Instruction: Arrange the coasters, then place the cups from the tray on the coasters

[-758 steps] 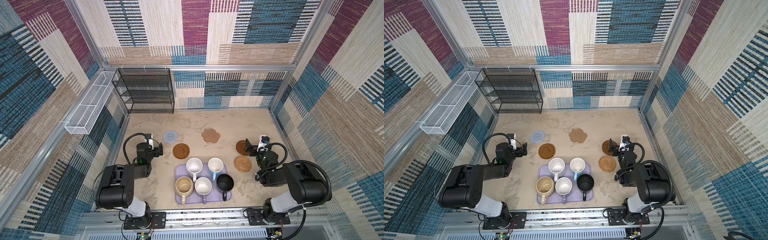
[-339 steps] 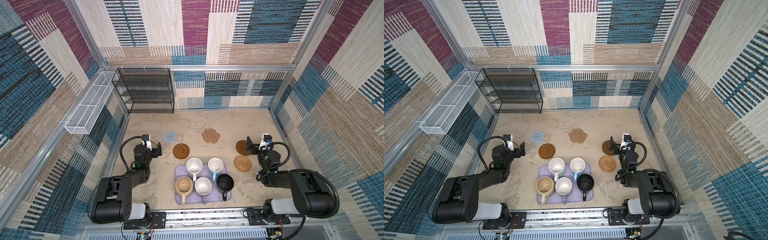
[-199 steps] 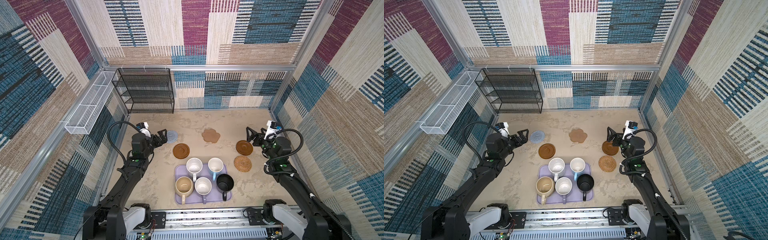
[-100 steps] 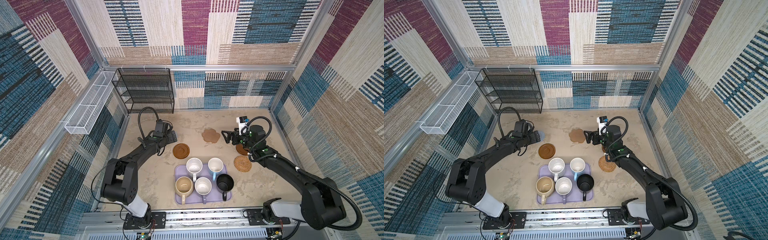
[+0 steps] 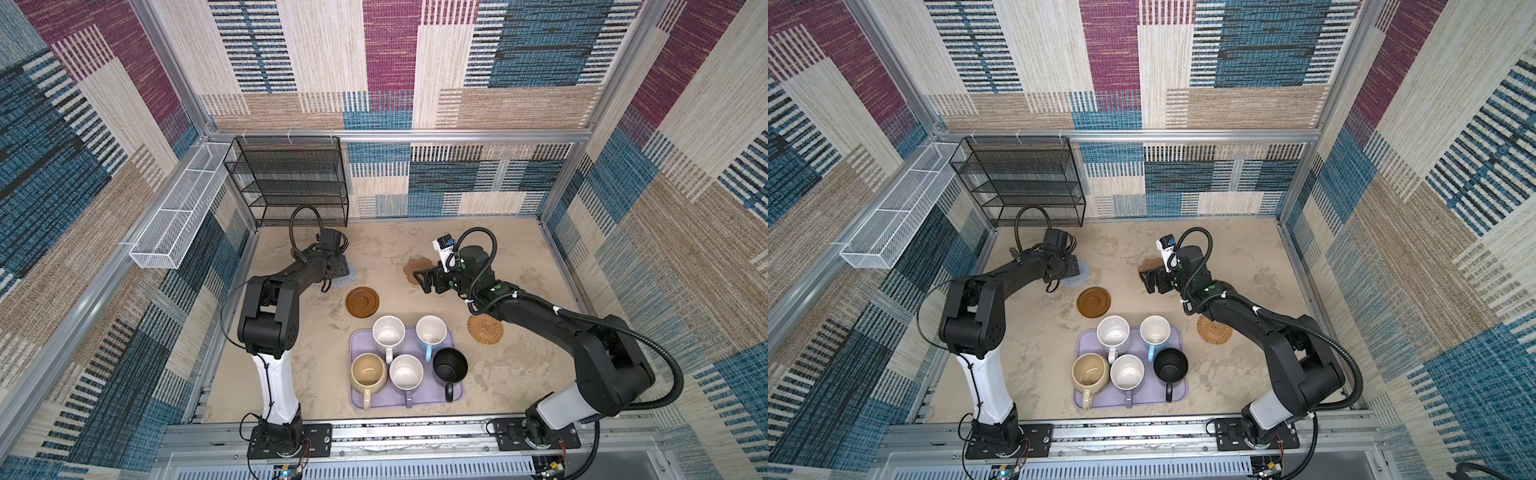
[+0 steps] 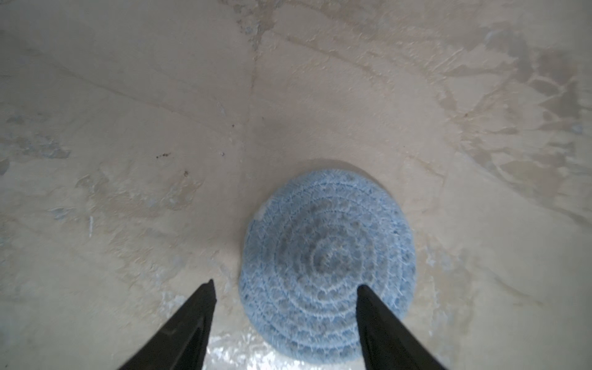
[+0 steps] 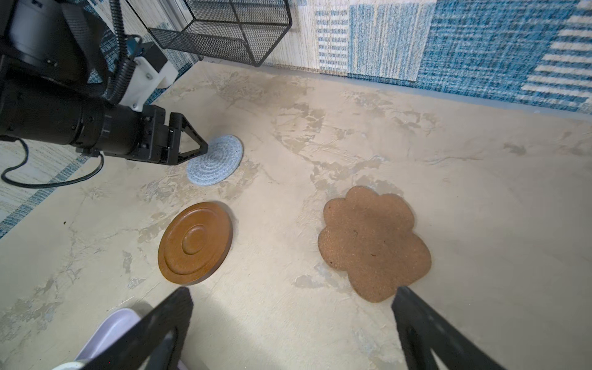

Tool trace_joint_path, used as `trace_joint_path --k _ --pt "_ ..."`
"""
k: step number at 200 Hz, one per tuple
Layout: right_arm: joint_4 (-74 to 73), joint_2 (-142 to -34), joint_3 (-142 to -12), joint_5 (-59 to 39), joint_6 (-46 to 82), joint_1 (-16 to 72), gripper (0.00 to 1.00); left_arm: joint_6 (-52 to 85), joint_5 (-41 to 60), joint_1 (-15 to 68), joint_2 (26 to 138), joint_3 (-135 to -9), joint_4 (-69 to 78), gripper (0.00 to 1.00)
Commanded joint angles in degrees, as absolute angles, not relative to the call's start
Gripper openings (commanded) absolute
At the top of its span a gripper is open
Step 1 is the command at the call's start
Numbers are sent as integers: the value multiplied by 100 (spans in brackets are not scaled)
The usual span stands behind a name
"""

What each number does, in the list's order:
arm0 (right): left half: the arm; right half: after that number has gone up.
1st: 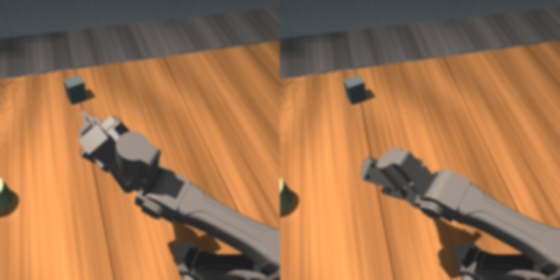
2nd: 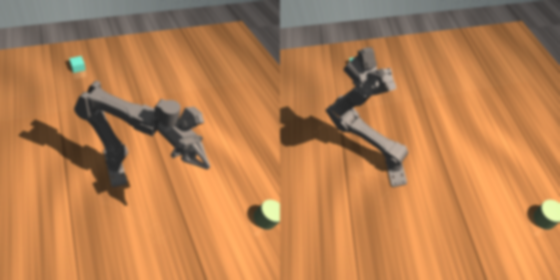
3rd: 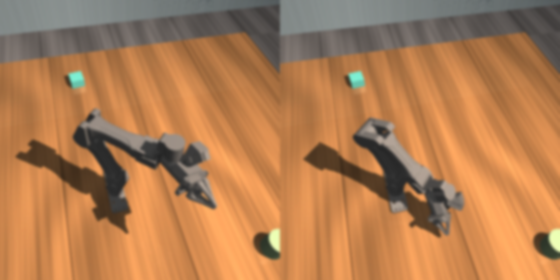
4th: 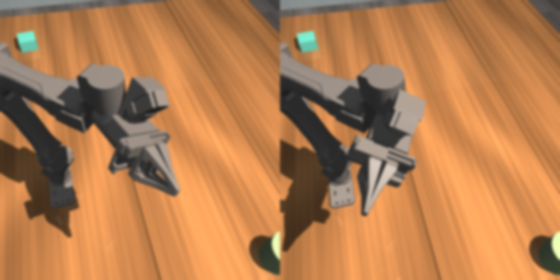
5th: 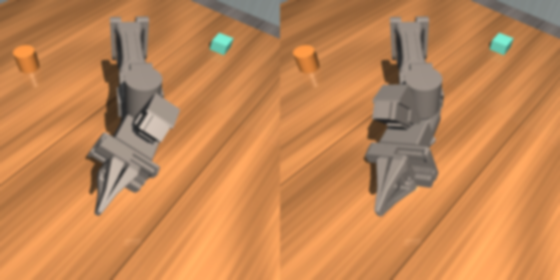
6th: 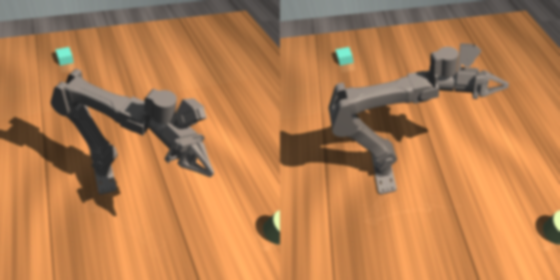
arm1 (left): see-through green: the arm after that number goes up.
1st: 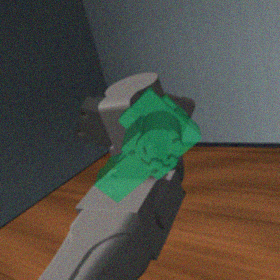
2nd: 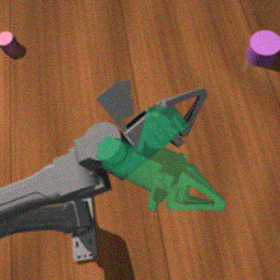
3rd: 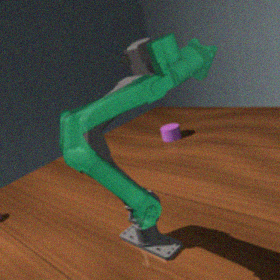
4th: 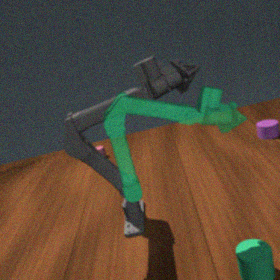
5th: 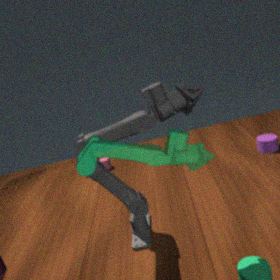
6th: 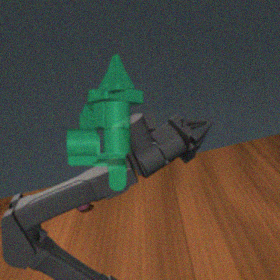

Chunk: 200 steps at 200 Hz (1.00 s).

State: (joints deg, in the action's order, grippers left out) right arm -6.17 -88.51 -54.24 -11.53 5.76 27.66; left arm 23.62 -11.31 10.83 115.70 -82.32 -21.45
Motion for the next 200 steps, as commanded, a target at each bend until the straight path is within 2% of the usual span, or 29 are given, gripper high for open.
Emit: trace_joint_path --k 1,23,56,87,153,200 --pt "-664 -8925 -5517 -1188 537 2809 100 2188 -1312 1054 11832 -8596 -2647 69" --pt "-644 -8925 -5537 -1186 511 2834 100 2241 -1381 1055 11920 -8655 -2796 62" --pt "-635 -8837 -5504 -1156 493 2848 100 2244 -1283 1055 11917 -8553 -2961 59" --pt "-660 -8687 -5399 -1112 561 2865 100 2250 -1237 1037 11783 -8254 -2873 50" --pt "-631 -8295 -5177 -994 608 2892 100 2294 -1017 1025 11396 -7743 -2718 48" --pt "-485 -8158 -5170 -987 634 2900 100 2154 -822 967 11283 -8349 -3094 53"
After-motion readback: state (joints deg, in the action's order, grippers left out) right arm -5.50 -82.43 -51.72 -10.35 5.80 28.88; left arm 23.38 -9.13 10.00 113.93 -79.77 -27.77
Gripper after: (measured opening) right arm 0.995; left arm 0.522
